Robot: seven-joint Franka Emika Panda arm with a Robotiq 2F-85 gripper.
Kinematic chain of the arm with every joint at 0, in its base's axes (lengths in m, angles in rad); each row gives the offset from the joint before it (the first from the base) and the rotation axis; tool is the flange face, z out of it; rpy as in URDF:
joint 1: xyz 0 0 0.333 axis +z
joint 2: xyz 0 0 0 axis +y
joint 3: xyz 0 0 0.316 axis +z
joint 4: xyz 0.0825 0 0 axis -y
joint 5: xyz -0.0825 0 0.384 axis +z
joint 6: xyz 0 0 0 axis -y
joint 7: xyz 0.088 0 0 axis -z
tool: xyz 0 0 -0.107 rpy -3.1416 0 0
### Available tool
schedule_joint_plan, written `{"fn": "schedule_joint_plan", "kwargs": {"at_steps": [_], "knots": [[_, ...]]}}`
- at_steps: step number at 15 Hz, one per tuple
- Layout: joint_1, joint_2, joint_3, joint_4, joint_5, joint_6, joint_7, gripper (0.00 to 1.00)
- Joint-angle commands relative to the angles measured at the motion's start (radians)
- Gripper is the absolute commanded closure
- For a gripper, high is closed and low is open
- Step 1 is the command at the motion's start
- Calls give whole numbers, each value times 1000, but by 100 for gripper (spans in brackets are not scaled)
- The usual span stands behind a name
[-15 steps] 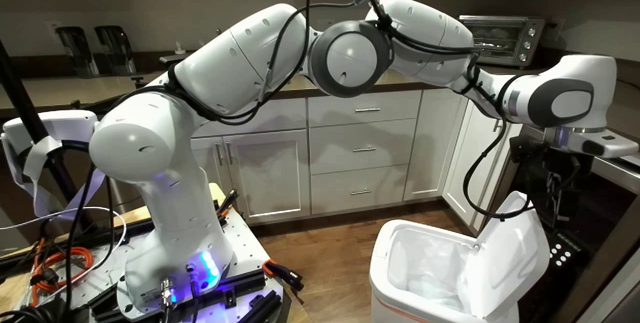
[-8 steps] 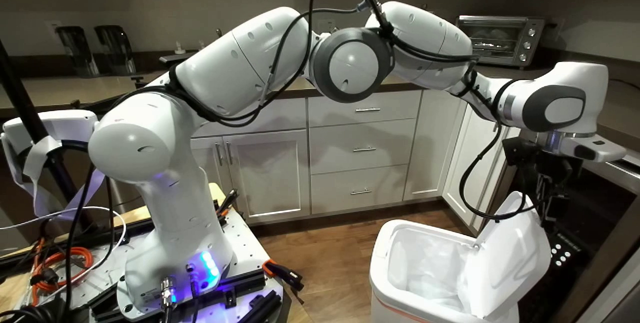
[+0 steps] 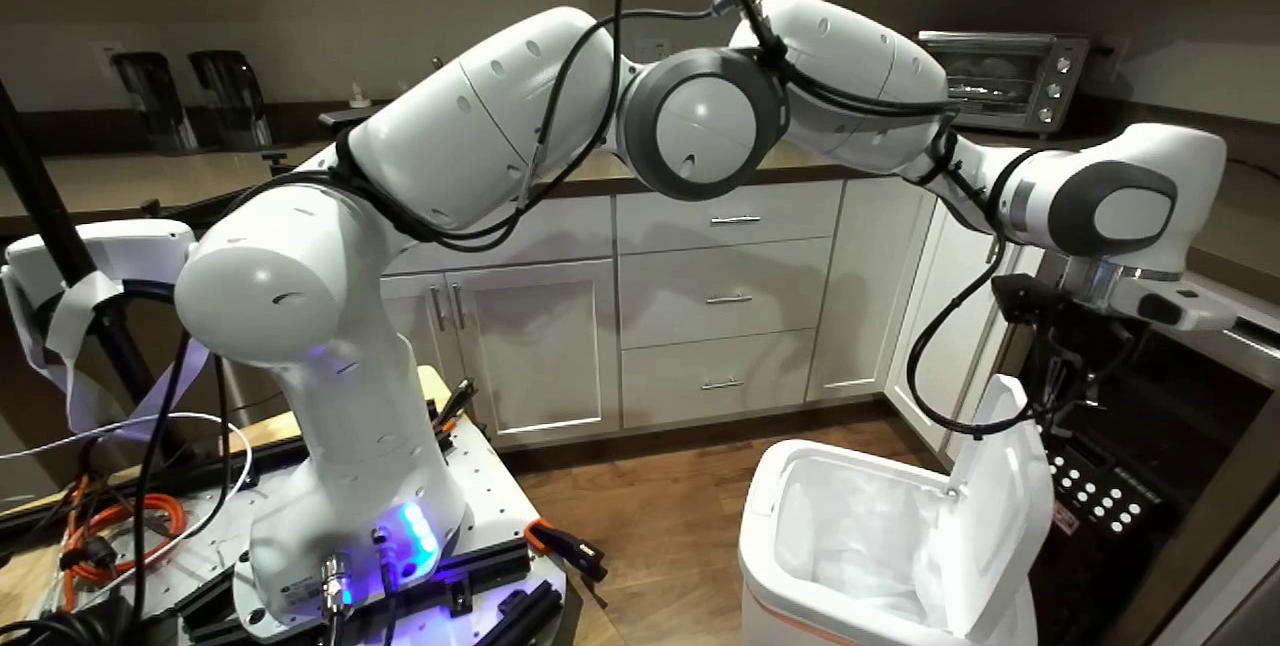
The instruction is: Close the white bin
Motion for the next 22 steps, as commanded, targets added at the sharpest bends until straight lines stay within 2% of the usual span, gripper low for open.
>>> {"fn": "schedule_joint_plan", "kwargs": {"at_steps": [1, 7, 9, 10, 11, 12, 16, 19, 22], "knots": [[-5, -78, 38, -133, 26, -66, -53, 100], [10, -223, 88, -424, 25, -150, -51, 100], [11, -276, 108, -524, 28, -132, -54, 100], [14, -301, 117, -575, 22, -94, -61, 100], [71, -317, 57, -619, 57, -42, -104, 100], [84, -341, 57, -670, 59, 6, -126, 100], [146, -386, 28, -884, 56, 308, -236, 100], [170, -405, 13, -1022, 67, 467, -263, 100], [165, -395, 18, -1121, 94, 588, -304, 100]]}}
